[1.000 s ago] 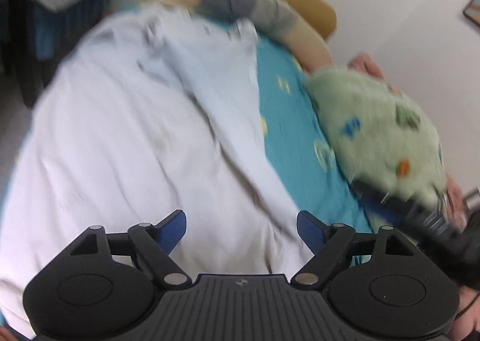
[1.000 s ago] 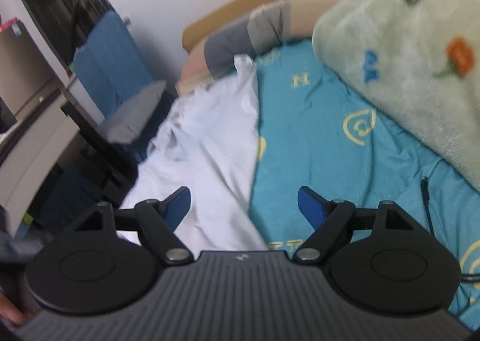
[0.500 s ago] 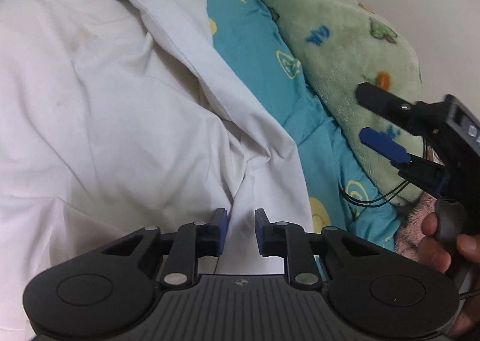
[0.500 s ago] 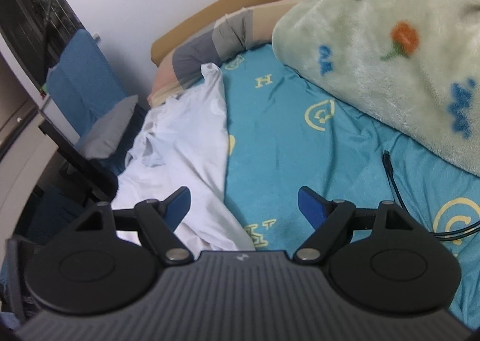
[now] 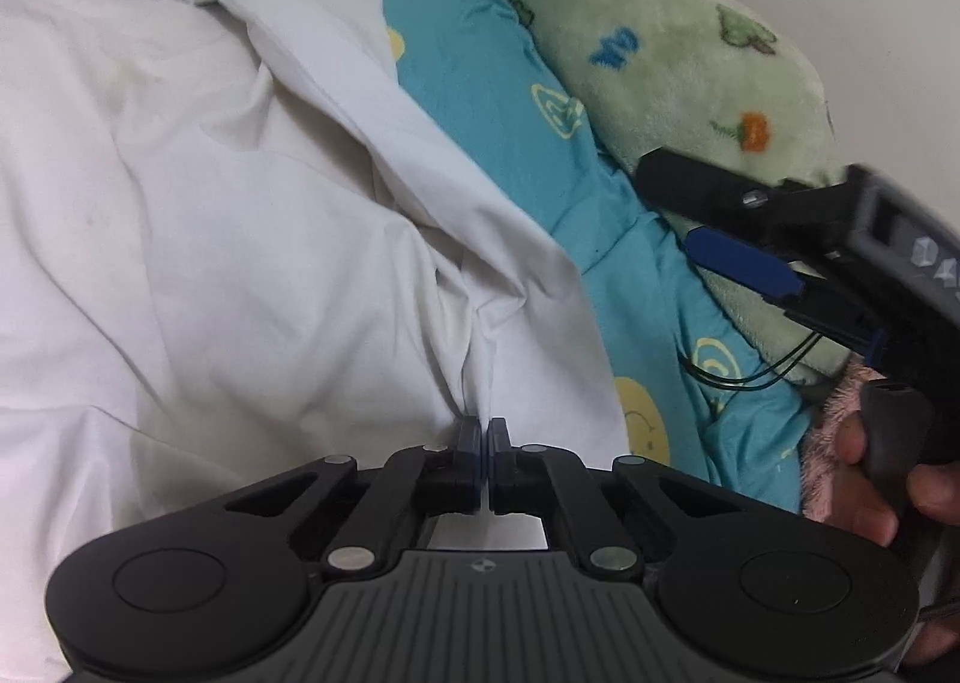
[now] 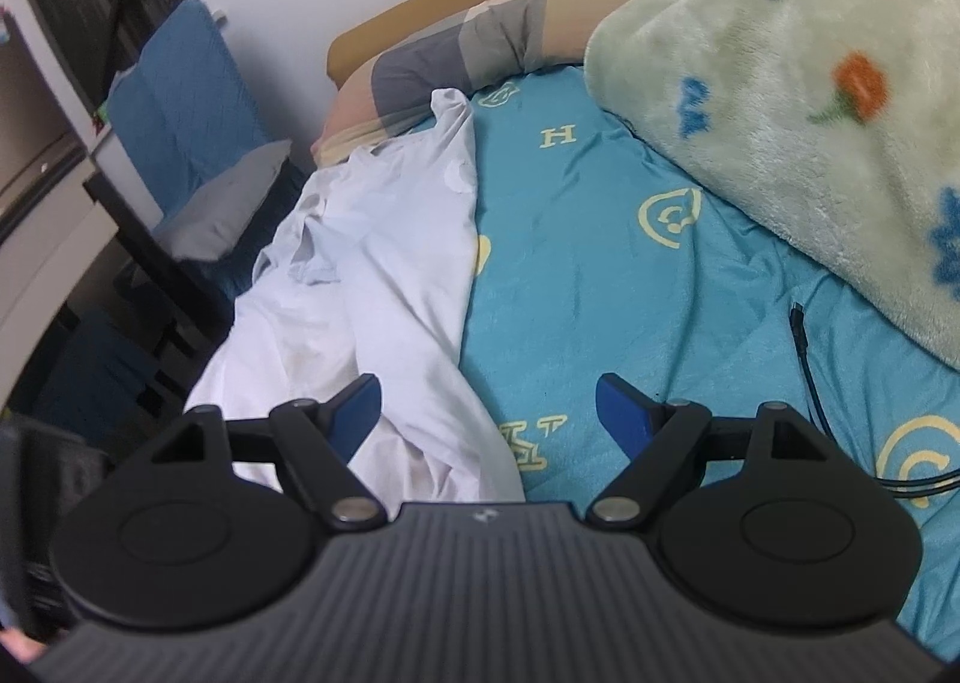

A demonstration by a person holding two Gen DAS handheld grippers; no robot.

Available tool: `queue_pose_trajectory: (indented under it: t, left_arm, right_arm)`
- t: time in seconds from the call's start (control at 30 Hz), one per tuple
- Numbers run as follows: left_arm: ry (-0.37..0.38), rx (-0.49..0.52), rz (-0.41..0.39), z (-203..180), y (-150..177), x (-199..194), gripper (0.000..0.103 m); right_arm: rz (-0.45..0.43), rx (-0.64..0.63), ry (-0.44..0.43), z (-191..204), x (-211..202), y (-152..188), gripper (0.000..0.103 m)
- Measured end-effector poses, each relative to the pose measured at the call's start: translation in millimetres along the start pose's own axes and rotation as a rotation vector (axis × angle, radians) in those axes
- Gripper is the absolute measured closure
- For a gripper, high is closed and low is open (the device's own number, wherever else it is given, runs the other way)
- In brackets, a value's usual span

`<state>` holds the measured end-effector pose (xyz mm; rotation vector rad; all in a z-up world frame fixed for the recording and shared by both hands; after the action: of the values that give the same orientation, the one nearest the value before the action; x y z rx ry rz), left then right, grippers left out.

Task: Fold clothes

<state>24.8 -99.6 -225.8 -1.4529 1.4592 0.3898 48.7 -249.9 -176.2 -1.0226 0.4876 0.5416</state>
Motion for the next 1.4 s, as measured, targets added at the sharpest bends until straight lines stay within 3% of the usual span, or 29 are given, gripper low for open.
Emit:
queue_pose_trajectory:
  t: [0.27, 0.43, 0.57, 0.63, 0.67, 0.8, 0.93, 1.07, 1.2, 1.33, 1.4]
  left_arm:
    - [-0.001, -0.178, -0.112, 8, 6, -117, 0.101]
    - [-0.193, -0.303, -0.066, 55, 39, -135, 0.101]
    - [-0.34, -0.288, -0.031, 65, 45, -130, 0.101]
    - [-0.364, -0.252, -0.029, 61, 40, -129, 0.098]
    - [-0.364, -0.227, -0.03, 56, 36, -128, 0.095]
    - [-0.365, -0.143, -0.085, 33, 14, -128, 0.054]
    - [-0.369, -0.103, -0.214, 16, -25, -136, 0.03]
    - [-0.439, -0.053, -0.367, 6, -74, -150, 0.018]
    - [-0.475, 0.043, -0.451, 3, -103, -149, 0.008]
    - [-0.437, 0.068, -0.446, 22, -95, -141, 0.007]
    - [-0.453, 0.075, -0.445, 37, -87, -138, 0.007]
  right_arm:
    - [-0.015, -0.023, -0.008, 5, -4, -2, 0.022]
    - [0.001, -0.046, -0.008, 11, 3, 0, 0.022]
    - [0.014, -0.077, 0.001, 15, 5, 5, 0.022]
    - [0.011, -0.085, 0.005, 16, 4, 6, 0.022]
    - [0.009, -0.085, 0.006, 16, 3, 6, 0.022]
    - [-0.001, -0.067, 0.0, 15, 1, 4, 0.022]
    - [-0.019, -0.052, -0.021, 17, 1, -4, 0.022]
    - [-0.002, -0.047, -0.029, 20, 18, -21, 0.022]
    - [0.02, -0.08, -0.031, 32, 47, -42, 0.022]
    - [0.057, -0.145, -0.061, 62, 91, -65, 0.022]
    - [0.071, -0.182, -0.083, 84, 120, -76, 0.022]
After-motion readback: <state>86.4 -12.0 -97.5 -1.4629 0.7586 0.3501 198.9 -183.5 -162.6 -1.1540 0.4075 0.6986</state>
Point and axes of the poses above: each gripper's, at about its wrist camera, not at the fingertips, and x roughly the way its jaws point, z to its left, y to its underside, the point moved 9 cm from there along x, roughly the way its jaws point, and after that the axes turned 4 degrees about x, right-handed, at the moved point
